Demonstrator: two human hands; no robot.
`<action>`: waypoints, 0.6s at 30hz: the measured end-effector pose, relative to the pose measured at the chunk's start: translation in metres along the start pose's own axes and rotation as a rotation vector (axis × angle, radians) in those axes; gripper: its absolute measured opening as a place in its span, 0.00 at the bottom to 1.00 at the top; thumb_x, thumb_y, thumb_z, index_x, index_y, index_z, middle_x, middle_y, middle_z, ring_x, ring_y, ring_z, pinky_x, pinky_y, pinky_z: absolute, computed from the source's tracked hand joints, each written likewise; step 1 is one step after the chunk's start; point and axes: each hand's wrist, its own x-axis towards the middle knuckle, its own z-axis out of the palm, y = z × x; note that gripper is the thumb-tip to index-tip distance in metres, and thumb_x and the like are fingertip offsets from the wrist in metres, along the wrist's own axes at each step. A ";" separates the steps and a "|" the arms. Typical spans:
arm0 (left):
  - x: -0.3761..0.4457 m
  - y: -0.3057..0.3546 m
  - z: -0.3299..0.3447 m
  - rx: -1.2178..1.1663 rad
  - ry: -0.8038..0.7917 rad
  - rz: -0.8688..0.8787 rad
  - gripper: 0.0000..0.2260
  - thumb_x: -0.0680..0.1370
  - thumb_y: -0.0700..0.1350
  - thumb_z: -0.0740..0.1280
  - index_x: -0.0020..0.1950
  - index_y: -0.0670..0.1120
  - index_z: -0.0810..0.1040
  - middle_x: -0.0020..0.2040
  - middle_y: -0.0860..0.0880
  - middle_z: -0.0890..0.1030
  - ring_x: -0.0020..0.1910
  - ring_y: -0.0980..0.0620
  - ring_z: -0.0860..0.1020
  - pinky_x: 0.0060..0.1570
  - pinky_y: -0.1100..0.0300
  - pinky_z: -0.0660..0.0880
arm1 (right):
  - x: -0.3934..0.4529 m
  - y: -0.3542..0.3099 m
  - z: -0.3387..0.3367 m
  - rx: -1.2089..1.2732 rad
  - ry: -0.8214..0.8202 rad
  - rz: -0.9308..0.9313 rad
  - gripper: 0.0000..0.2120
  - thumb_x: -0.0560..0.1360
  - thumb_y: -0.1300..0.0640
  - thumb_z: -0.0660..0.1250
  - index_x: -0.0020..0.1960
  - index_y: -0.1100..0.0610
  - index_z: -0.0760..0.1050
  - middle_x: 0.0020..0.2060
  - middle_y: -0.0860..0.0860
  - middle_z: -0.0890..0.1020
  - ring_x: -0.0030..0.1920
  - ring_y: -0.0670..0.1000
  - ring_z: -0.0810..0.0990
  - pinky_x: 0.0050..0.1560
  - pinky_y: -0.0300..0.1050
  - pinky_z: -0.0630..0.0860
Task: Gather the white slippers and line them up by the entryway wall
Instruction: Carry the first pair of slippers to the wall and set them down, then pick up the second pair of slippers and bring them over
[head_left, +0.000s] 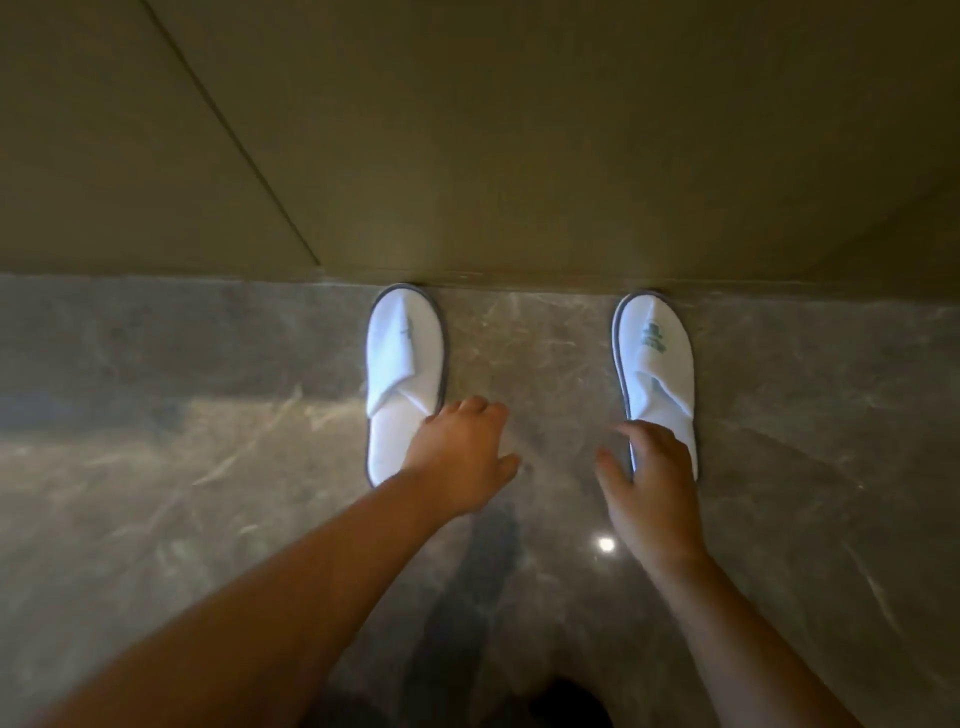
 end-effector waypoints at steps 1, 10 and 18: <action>-0.020 0.002 -0.025 -0.036 0.016 -0.008 0.23 0.74 0.53 0.62 0.66 0.46 0.65 0.66 0.43 0.71 0.64 0.42 0.70 0.61 0.51 0.67 | -0.010 -0.030 -0.015 0.033 -0.007 -0.023 0.13 0.71 0.59 0.65 0.55 0.61 0.75 0.53 0.59 0.80 0.55 0.54 0.75 0.51 0.36 0.63; -0.258 0.037 -0.283 -0.286 0.201 -0.215 0.19 0.74 0.51 0.62 0.64 0.47 0.69 0.62 0.45 0.75 0.59 0.45 0.74 0.56 0.54 0.71 | -0.088 -0.305 -0.202 0.255 -0.276 -0.122 0.08 0.73 0.59 0.63 0.51 0.56 0.76 0.46 0.48 0.78 0.49 0.46 0.75 0.46 0.35 0.67; -0.468 0.057 -0.418 -0.529 0.543 -0.438 0.19 0.74 0.52 0.62 0.64 0.49 0.68 0.64 0.48 0.74 0.61 0.50 0.73 0.58 0.57 0.70 | -0.175 -0.499 -0.302 0.333 -0.532 -0.390 0.12 0.72 0.61 0.64 0.39 0.44 0.72 0.35 0.42 0.79 0.39 0.38 0.77 0.39 0.24 0.69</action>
